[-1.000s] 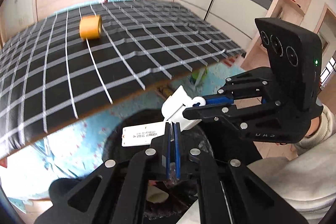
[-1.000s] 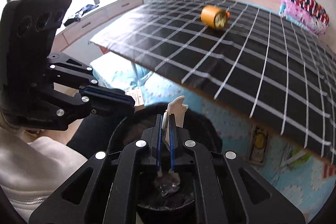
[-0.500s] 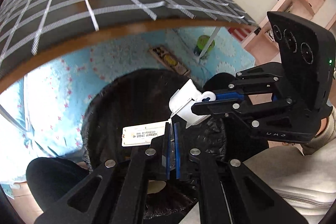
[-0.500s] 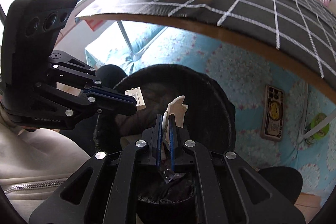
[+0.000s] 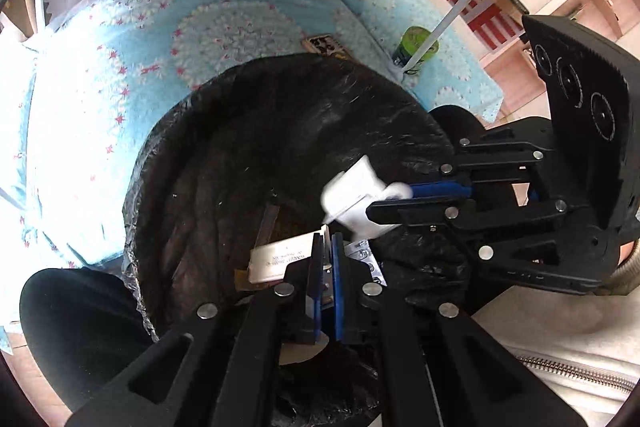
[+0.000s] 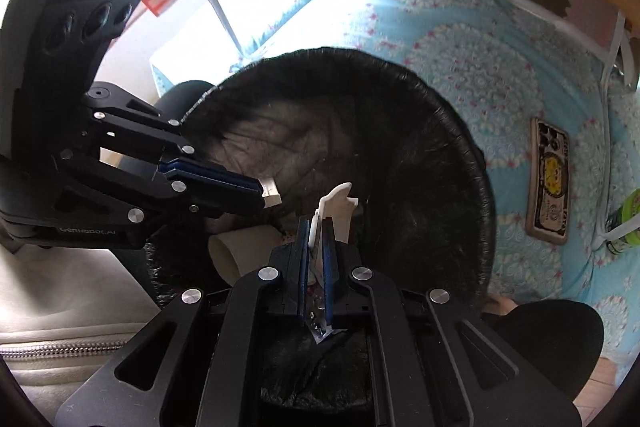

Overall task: Collect trash
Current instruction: 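Open both tools to drop the holder and label into the bin, then move both tools back toward the orange tape roll and cap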

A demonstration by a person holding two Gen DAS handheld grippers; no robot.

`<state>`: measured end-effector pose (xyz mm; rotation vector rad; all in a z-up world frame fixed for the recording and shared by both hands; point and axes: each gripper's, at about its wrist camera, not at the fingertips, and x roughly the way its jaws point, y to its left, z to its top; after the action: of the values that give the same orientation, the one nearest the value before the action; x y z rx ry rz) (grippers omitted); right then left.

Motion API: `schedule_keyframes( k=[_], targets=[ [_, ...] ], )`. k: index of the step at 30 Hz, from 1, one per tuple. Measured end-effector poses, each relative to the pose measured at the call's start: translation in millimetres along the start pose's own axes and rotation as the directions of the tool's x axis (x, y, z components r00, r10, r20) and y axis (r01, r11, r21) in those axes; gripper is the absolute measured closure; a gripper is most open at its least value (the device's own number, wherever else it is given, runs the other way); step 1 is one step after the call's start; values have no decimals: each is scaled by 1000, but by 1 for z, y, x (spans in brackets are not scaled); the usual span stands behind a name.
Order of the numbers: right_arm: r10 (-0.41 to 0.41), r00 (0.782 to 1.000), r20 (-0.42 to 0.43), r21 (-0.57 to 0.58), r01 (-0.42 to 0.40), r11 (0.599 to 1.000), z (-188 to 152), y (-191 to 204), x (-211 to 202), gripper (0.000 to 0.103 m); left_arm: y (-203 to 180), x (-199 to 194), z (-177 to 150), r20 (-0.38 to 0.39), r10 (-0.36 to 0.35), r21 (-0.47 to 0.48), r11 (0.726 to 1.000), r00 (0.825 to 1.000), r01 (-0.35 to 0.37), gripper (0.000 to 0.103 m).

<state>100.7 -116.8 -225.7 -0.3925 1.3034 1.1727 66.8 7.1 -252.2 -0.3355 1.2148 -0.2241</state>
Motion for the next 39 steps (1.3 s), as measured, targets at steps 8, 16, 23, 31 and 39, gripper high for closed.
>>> schedule_keyframes(
  k=[8,16,23,31,39],
  targets=[
    [4,1000,0,9,-4,1000,0,-4,5,72,-8,-1,-2,-3,47,41,998,999,-47,64],
    [-7,999,39,16,6,1000,-1,-5,-12,72,-15,-33,0,87,63,74,995,994,-70,43],
    [-31,993,114,-2,31,1000,8,-1,-43,72,-28,-78,6,193,93,109,987,977,-116,43],
    [-66,976,205,-43,76,996,23,6,-84,72,-44,-125,20,315,115,164,971,942,-173,43],
    [-79,959,273,-59,99,993,40,0,-113,72,-39,-149,42,381,171,155,957,909,-245,43]
  ],
)
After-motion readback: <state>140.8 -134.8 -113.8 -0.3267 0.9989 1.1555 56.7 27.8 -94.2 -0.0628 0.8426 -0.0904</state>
